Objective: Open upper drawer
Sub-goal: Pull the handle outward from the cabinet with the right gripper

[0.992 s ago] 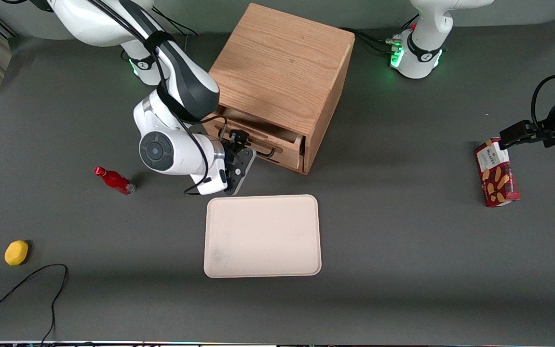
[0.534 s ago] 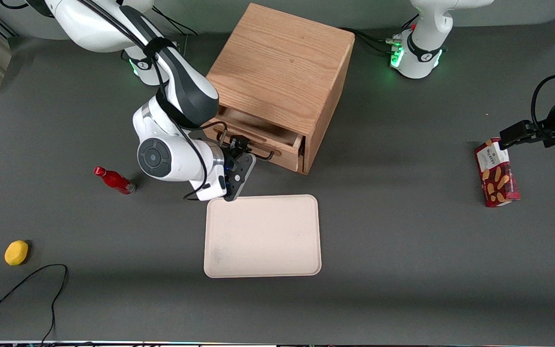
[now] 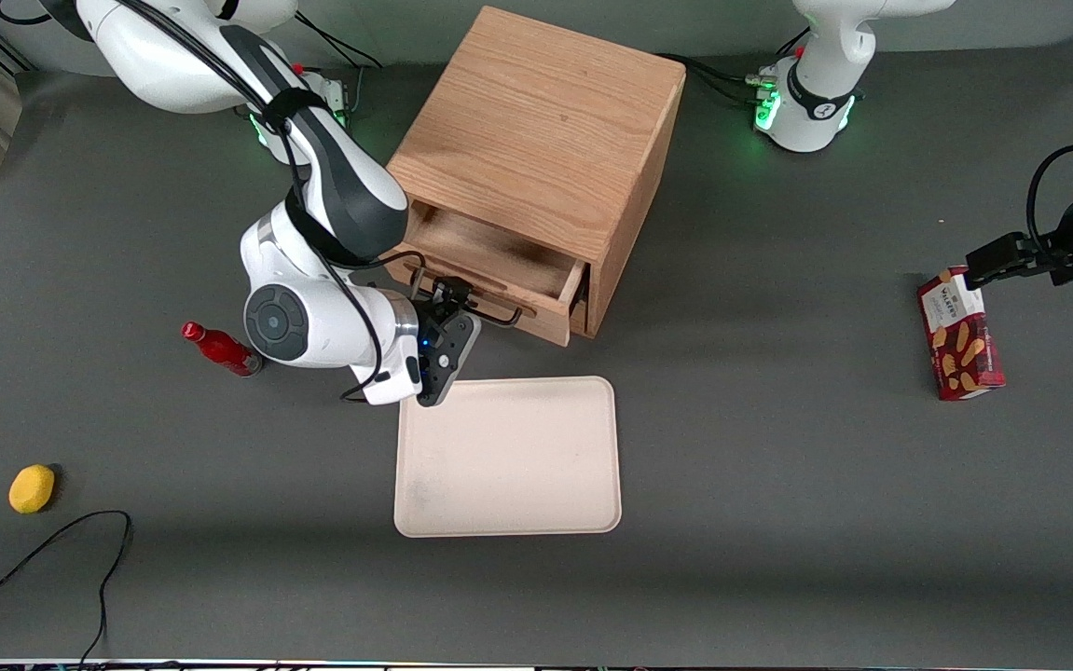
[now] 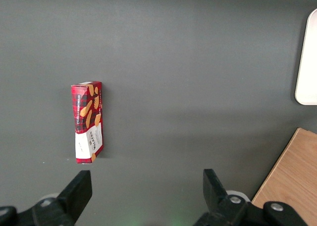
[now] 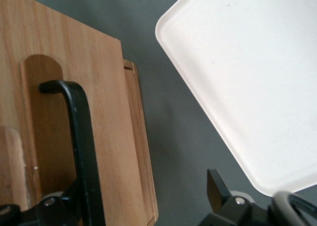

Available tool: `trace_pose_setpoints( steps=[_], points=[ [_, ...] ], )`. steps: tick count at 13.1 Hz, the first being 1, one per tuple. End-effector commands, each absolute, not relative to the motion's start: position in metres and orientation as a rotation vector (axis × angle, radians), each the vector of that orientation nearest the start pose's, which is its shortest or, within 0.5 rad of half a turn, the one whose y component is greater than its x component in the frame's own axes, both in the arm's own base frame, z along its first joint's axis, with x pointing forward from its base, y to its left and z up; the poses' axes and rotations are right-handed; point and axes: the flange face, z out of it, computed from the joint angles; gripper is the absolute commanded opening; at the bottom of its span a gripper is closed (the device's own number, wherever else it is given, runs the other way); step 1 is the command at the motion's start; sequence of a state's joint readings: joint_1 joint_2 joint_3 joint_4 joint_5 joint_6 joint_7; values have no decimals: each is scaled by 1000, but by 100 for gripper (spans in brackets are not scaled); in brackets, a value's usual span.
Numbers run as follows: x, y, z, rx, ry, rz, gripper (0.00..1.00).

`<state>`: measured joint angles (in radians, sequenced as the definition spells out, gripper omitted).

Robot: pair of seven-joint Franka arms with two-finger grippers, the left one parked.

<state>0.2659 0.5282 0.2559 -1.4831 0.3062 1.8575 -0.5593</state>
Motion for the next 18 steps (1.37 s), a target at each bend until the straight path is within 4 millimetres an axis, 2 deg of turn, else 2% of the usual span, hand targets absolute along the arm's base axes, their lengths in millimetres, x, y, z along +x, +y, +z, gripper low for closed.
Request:
trace_pose_setpoints(
  steps=[1, 3, 5, 12, 18],
  points=[
    [609, 331, 375, -2420, -1270, 149, 100],
    [613, 331, 371, -2422, -1277, 150, 100],
    [621, 321, 370, -2433, -1260, 141, 100],
    [635, 319, 364, -2424, -1263, 124, 100],
    [652, 300, 367, -2451, -1258, 93, 100]
  ],
)
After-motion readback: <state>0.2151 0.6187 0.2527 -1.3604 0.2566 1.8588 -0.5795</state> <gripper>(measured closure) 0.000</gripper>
